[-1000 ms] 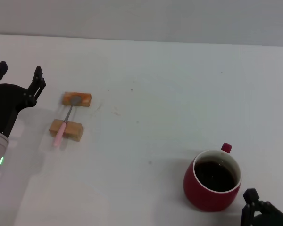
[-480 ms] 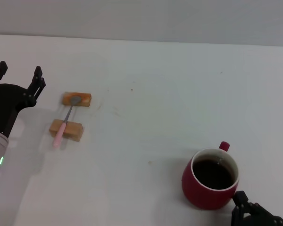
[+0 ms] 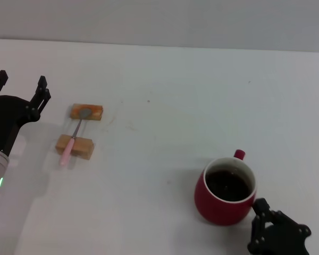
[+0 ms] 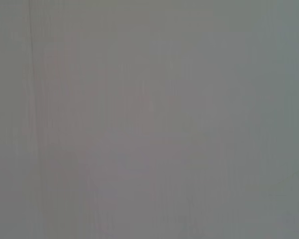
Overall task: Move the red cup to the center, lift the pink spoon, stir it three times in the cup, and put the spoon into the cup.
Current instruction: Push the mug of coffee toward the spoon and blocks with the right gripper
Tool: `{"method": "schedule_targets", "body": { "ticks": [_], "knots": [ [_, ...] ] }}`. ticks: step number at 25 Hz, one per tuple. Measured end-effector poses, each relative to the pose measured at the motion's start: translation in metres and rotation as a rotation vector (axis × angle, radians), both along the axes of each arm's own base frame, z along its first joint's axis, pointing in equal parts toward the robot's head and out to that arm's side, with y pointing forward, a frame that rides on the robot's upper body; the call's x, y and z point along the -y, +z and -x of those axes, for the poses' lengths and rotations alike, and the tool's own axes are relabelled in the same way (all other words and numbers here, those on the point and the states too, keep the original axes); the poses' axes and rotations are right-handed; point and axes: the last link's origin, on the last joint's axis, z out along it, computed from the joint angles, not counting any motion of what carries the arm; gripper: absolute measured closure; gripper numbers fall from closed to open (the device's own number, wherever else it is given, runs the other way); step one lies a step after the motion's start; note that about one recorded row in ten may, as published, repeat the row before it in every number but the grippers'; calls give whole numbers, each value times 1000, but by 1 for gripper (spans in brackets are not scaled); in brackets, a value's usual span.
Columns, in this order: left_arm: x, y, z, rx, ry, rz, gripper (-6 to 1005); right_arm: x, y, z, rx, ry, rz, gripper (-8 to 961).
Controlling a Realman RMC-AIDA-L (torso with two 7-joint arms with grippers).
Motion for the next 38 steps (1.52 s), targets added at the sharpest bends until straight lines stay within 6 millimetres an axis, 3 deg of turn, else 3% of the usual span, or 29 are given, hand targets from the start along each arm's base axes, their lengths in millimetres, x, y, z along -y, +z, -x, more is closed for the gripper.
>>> {"method": "schedule_targets", "body": {
  "ticks": [12, 25, 38],
  "knots": [
    [3, 0, 3, -4, 9, 3, 161, -24, -1, 0, 4, 47, 23, 954],
    [0, -1, 0, -9, -1, 9, 162, 0, -2, -4, -25, -24, 23, 953],
    [-1, -2, 0, -11, 0, 14, 162, -18, -3, 3, -25, 21, 23, 954]
  ]
}}
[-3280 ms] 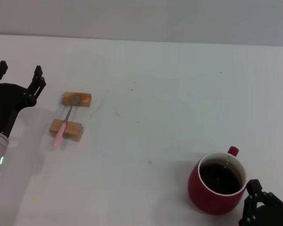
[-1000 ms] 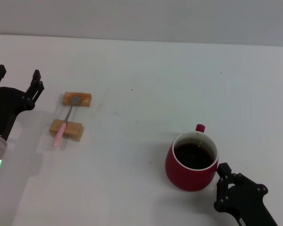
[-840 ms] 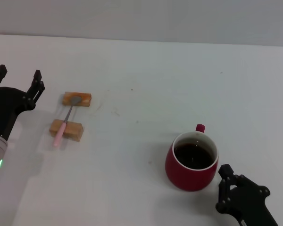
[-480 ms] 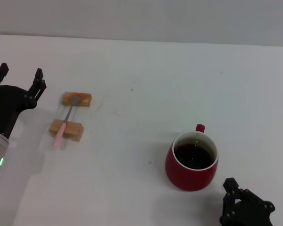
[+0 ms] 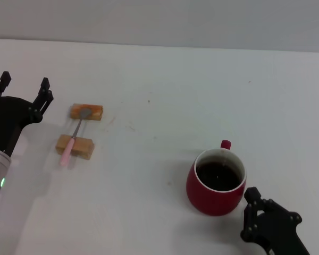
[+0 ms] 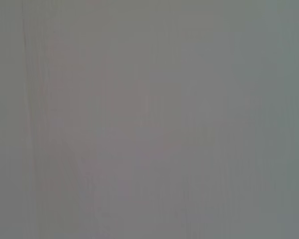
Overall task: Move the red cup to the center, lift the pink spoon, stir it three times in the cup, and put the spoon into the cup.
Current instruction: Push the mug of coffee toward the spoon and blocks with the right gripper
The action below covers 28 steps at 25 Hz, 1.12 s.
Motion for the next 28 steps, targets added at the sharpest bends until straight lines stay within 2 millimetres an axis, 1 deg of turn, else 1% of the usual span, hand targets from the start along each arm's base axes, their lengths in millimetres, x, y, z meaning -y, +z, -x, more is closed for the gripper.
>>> {"method": "schedule_targets", "body": {
  "ticks": [7, 12, 19, 25, 28],
  "knots": [
    [0, -1, -1, 0, -2, 4, 163, -17, 5, -2, 26, 27, -27, 954],
    [1, -2, -1, 4, 0, 9, 163, -30, 5, 0, 39, 48, -30, 953],
    [4, -2, 3, 10, 12, 12, 163, -42, 8, -2, 57, 58, -41, 953],
    [6, -2, 5, 10, 18, 11, 163, -58, 9, -3, 84, 71, -42, 953],
    [5, -2, 5, 9, 18, 11, 163, -63, 10, -5, 97, 69, -43, 953]
  ]
}}
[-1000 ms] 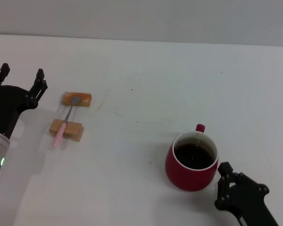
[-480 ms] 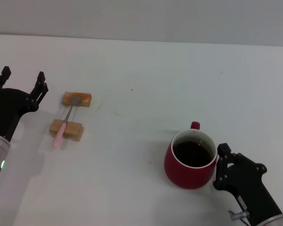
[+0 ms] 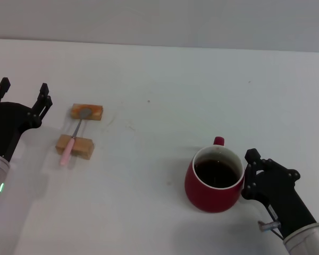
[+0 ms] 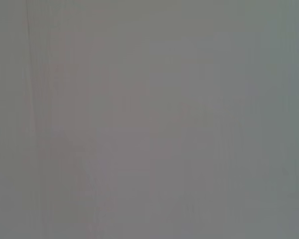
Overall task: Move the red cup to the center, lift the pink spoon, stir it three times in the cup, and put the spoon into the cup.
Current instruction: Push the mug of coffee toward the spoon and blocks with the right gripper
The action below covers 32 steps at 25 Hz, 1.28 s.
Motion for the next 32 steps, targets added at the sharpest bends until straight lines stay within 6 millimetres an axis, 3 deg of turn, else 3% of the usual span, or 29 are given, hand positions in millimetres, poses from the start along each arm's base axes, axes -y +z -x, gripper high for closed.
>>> {"method": "schedule_targets", "body": {
  "ticks": [11, 16, 32],
  "knots": [
    [-3, 0, -2, -2, -6, 3, 163, 43, -8, 5, -83, -68, 22, 953],
    [-4, 0, -2, -3, -8, 3, 163, 49, -11, 7, -96, -74, 39, 953],
    [-4, 0, -1, -9, -2, 5, 164, 17, -22, 22, -64, 13, 125, 953]
  ]
}}
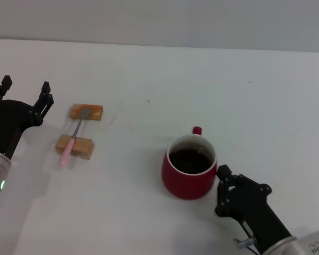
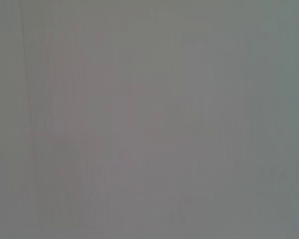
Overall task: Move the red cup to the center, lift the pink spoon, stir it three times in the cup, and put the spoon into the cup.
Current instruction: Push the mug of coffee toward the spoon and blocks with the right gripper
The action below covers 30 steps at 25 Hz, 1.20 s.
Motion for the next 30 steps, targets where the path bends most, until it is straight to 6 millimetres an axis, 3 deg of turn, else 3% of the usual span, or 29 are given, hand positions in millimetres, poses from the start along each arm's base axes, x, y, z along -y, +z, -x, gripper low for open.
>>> {"method": "schedule_targets", "body": {
  "ticks": [12, 24, 30],
  "knots": [
    [1, 0, 2, -5, 7, 2, 164, -20, 1, 2, 28, 28, -7, 954],
    [1, 0, 3, -7, 9, 3, 164, 2, -1, -4, 6, -22, 2, 954],
    [1, 0, 3, -7, 9, 3, 165, 0, -2, 1, 4, 6, 8, 954]
  ]
}}
